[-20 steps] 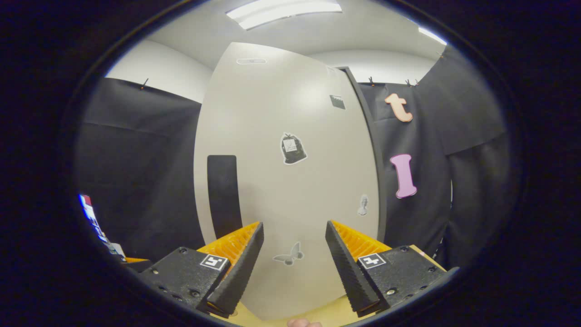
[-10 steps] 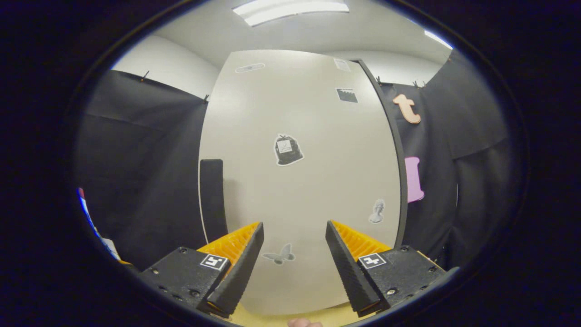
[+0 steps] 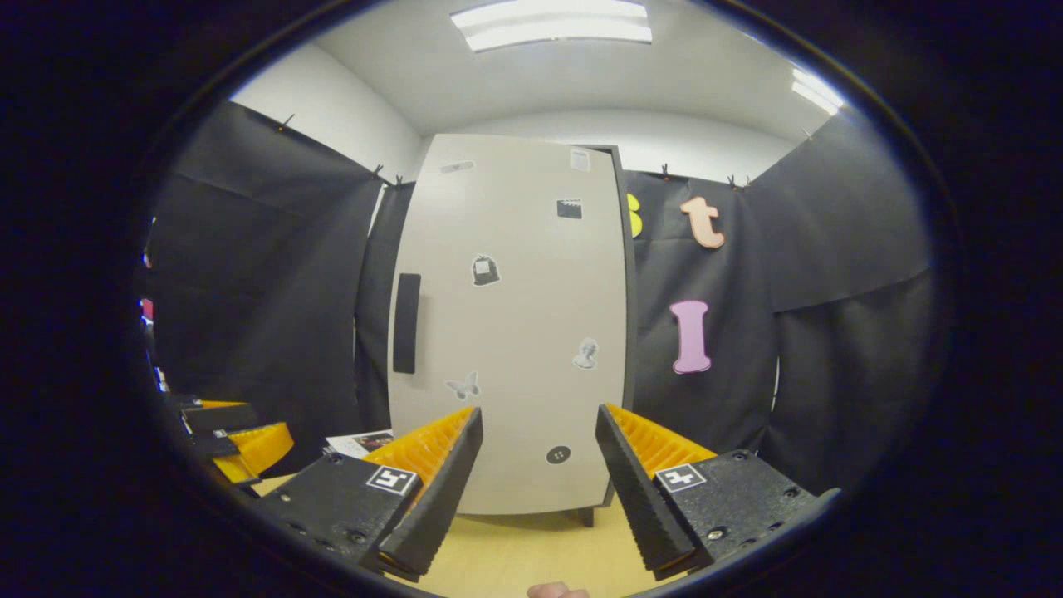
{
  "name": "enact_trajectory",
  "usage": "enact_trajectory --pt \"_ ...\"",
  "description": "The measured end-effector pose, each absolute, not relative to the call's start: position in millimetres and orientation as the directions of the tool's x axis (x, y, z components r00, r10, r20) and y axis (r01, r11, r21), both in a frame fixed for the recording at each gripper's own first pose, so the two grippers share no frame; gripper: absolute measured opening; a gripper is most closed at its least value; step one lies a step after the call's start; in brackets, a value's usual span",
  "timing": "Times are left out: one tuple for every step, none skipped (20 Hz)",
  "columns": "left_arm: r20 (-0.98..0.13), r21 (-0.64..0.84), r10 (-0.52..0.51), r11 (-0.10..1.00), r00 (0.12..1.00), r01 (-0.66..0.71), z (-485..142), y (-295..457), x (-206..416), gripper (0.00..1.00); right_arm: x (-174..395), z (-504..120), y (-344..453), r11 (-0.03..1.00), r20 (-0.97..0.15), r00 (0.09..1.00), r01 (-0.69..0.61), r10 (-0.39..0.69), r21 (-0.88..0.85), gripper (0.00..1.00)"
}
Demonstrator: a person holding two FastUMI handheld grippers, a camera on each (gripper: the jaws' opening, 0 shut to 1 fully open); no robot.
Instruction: Open the cabinet door with the right hand, grasp the bottle in the cabinet with the left hand and place it on the coaster, then close the cabinet door with the right hand.
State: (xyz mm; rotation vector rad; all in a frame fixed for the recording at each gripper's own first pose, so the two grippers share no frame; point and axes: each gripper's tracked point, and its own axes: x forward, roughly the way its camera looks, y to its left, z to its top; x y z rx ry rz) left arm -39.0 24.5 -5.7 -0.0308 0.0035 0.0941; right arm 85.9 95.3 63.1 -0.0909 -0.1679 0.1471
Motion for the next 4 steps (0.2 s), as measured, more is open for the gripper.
enact_trajectory --pt "-0.006 -0.031 0.088 0.996 0.996 -0.088 -6 21 -38 0.94 76 53 80 0.988 0.141 0.982 -0.113 0.127 -0.106 0.91" --pt "-0.008 -0.028 0.083 0.996 0.997 -0.083 -7 18 -40 0.94 67 42 62 0.992 0.122 0.989 -0.075 0.087 -0.102 0.93" --pt "-0.003 -0.027 0.078 0.997 0.997 -0.078 -7 15 -40 0.94 60 36 47 0.995 0.115 0.992 -0.045 0.055 -0.091 0.93" --pt "0.000 -0.026 0.074 0.997 0.997 -0.074 -8 13 -39 0.94 52 32 38 0.997 0.115 0.993 -0.027 0.035 -0.074 0.93"
